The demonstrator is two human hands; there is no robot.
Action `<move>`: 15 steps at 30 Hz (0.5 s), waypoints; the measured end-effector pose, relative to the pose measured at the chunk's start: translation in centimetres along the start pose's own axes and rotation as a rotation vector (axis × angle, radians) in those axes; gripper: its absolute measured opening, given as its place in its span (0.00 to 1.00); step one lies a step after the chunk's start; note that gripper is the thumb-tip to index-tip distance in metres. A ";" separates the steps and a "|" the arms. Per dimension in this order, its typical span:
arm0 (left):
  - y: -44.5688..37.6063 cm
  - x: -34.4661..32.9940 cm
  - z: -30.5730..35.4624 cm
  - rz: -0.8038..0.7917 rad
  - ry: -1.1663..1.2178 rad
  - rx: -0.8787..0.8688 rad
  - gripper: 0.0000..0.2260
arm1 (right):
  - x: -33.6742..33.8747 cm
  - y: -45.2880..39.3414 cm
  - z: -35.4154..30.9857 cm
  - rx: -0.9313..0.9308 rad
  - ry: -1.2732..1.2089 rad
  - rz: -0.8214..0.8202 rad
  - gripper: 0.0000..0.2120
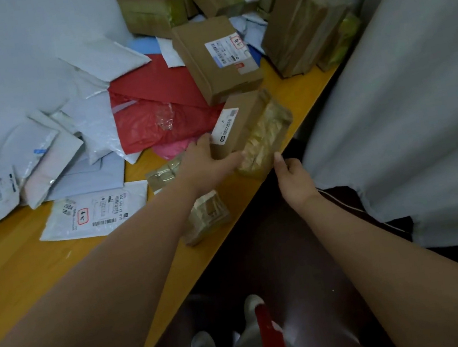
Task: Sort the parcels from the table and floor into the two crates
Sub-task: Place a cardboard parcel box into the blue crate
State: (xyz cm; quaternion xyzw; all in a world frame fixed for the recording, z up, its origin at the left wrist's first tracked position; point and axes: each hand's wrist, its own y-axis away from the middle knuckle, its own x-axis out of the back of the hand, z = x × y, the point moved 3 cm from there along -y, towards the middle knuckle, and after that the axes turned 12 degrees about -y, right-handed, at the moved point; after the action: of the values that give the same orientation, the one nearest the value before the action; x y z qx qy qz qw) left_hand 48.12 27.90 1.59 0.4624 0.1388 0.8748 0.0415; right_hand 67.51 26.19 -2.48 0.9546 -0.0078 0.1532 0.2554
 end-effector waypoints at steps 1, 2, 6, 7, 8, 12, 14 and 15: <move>0.4 0.8 -0.3 -0.013 0.076 0.006 0.40 | -0.4 0.4 -0.9 0.005 -0.069 0.002 0.34; 0.9 1.7 -0.7 -0.015 0.132 0.005 0.39 | -1.0 1.0 -1.9 0.025 -0.135 0.001 0.33; 3.2 5.1 -2.3 0.071 0.105 0.018 0.44 | -3.6 4.1 -6.0 0.170 -0.321 -0.032 0.30; 3.9 5.8 -2.6 0.119 0.019 0.016 0.46 | -4.4 4.9 -7.0 0.187 -0.371 -0.057 0.33; 4.6 6.5 -2.9 0.170 -0.073 0.000 0.48 | -5.2 5.6 -7.9 0.183 -0.421 -0.088 0.39; 7.4 9.3 -3.7 0.258 -0.042 -0.137 0.50 | -7.7 7.6 -10.5 0.124 -0.613 -0.109 0.44; 8.5 11.4 -4.5 0.333 0.155 -0.189 0.31 | -8.4 8.4 -11.1 0.086 -0.715 -0.148 0.30; 8.9 12.6 -5.0 0.392 0.239 -0.179 0.20 | -8.7 9.0 -11.4 0.064 -0.777 -0.194 0.25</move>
State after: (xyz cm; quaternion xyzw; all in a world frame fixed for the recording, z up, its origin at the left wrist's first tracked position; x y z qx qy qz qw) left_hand 37.32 20.86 11.48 0.3684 -0.0278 0.9234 -0.1046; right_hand 55.08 23.41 8.63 0.9452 -0.0089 -0.2440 0.2170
